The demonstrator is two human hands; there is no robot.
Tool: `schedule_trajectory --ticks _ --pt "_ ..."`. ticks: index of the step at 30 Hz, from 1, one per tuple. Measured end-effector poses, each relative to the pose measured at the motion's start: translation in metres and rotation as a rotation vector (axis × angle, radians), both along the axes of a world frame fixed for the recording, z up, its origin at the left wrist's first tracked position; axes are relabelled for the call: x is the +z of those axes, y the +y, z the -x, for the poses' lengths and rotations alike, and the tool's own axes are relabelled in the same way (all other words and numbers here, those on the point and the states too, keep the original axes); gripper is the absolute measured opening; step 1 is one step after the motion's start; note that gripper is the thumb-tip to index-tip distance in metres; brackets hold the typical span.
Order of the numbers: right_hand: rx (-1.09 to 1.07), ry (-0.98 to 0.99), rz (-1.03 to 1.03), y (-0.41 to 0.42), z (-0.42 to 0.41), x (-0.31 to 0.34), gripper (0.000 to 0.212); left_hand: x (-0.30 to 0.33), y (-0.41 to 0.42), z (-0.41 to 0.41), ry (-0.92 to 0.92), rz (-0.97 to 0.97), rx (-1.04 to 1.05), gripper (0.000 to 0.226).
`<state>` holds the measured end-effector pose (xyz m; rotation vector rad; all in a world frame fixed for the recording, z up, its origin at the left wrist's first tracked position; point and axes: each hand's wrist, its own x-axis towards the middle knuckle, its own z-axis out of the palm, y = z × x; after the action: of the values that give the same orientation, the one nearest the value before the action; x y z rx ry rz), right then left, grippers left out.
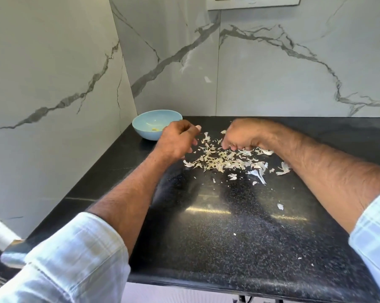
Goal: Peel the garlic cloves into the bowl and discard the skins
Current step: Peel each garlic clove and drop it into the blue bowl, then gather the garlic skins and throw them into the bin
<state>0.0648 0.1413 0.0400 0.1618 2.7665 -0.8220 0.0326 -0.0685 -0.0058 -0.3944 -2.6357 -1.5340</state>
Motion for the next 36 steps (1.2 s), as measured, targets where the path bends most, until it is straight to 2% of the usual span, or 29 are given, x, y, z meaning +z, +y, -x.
schedule_trajectory --ticks 2,5,9,12,16,23,29,33,36 --pt "0.022 0.037 0.013 -0.009 0.003 -0.012 0.019 -0.005 -0.006 0.005 0.016 0.004 0.050 0.019" --pt "-0.069 0.101 0.365 -0.022 0.009 -0.020 0.020 -0.017 -0.018 0.009 0.077 -0.057 0.163 0.022" --pt "-0.257 0.338 0.885 -0.067 0.018 -0.042 0.005 -0.025 -0.040 0.020 0.153 -0.191 0.446 0.033" --pt "-0.320 0.402 1.117 -0.117 0.018 -0.070 0.003 -0.025 -0.052 0.024 0.156 -0.297 0.503 0.041" --pt "-0.249 0.379 1.092 -0.137 0.022 -0.090 0.001 -0.025 -0.050 0.020 0.157 -0.322 0.477 0.044" --pt "-0.280 0.472 1.032 -0.059 0.031 -0.089 0.006 -0.028 -0.030 0.015 0.126 -0.305 0.327 0.041" --pt "-0.373 0.473 1.011 0.011 0.025 -0.086 0.011 -0.029 -0.013 0.009 0.113 -0.244 0.162 0.037" --pt "-0.440 0.507 0.995 0.040 0.023 -0.085 0.009 -0.029 -0.006 0.007 0.111 -0.221 0.113 0.034" --pt "-0.407 0.512 0.988 0.054 0.020 -0.075 0.010 -0.029 -0.002 0.006 0.090 -0.217 0.084 0.032"
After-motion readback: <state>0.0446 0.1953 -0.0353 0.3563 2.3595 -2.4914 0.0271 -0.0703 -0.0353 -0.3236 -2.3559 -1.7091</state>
